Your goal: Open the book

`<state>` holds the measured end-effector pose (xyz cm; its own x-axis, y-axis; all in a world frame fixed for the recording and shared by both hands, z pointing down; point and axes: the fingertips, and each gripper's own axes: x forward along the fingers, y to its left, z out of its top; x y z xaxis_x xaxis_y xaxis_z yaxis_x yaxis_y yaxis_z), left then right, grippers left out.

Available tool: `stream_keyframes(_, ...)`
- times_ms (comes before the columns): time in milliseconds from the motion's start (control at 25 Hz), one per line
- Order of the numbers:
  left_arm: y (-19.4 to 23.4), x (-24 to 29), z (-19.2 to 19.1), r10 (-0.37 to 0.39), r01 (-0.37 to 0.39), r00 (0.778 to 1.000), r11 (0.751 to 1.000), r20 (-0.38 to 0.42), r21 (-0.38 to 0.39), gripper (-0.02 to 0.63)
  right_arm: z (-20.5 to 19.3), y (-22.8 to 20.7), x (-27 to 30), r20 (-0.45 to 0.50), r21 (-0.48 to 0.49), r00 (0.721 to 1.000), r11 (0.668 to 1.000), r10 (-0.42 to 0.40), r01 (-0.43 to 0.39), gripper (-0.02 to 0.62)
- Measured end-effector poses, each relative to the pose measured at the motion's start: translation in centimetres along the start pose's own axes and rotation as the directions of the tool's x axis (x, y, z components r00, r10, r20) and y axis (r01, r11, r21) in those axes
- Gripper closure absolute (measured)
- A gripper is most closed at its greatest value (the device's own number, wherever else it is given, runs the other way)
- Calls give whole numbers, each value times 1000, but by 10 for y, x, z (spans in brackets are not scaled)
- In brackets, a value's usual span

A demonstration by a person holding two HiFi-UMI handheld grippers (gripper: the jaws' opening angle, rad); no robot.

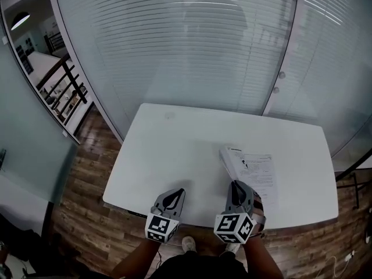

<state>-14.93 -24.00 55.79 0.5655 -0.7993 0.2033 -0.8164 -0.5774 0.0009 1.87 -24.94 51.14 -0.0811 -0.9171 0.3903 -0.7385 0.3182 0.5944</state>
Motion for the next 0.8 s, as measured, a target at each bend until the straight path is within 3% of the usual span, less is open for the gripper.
stream_keyframes(200,5,-14,-5,12,-12,1000,1000,-9,-4,595,14,48,2,18,-179,1000,984,-5,8,565)
stream_keyframes(400,17,-22,-8,53,-53,998,999,-19,-10,595,16,96,13,52,-275,997,961,56,-40,577)
stream_keyframes(640,21,-25,-3,62,-62,998,998,-8,-7,595,17,131,18,79,-198,982,968,172,-154,588)
stream_keyframes(800,21,-26,-5,63,-63,998,998,-11,-13,595,26,131,9,142,-70,967,976,214,-206,588)
